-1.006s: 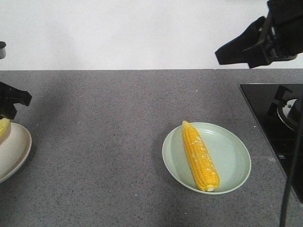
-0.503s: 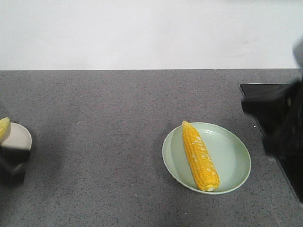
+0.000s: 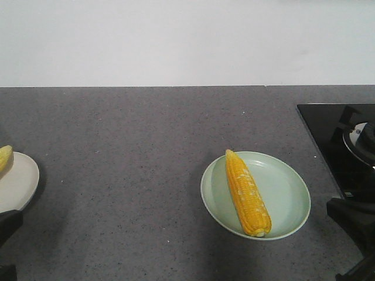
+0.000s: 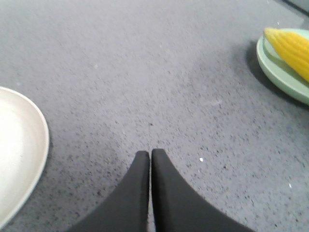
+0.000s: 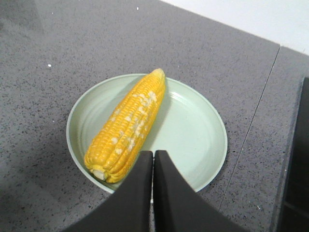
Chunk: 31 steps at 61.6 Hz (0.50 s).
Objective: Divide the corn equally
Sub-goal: 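Raise the left gripper away from the cream plate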
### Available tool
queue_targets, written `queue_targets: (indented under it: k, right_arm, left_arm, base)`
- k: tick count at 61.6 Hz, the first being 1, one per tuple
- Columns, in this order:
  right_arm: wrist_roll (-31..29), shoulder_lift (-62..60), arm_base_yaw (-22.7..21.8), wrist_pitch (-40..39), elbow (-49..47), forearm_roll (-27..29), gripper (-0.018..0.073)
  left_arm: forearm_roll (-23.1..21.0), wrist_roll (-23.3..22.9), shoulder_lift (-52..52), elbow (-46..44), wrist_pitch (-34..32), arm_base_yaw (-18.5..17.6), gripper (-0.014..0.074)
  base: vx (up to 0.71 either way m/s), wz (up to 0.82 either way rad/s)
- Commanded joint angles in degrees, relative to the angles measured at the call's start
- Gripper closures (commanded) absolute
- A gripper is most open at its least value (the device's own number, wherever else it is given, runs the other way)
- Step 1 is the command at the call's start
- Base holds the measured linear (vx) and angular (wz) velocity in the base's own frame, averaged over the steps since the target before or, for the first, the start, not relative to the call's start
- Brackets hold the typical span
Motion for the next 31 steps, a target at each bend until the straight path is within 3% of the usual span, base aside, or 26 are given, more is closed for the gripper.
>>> queue_targets:
  k: [1, 31]
  right_arm:
    - [-0.6, -1.0, -0.2, -2.7, -1.4, 1.5, 0.0564]
    - [-0.6, -1.1, -0.2, -2.4, -1.4, 1.5, 0.0564]
  left_arm:
    - [-2.3, 0.3, -0.3, -1.5, -3.6, -0.2, 0.0604]
    - [-2.2, 0.3, -0.3, -1.5, -3.4, -0.2, 0.0603]
  base:
    - [0.00, 0.00]
    - [0.00, 0.00]
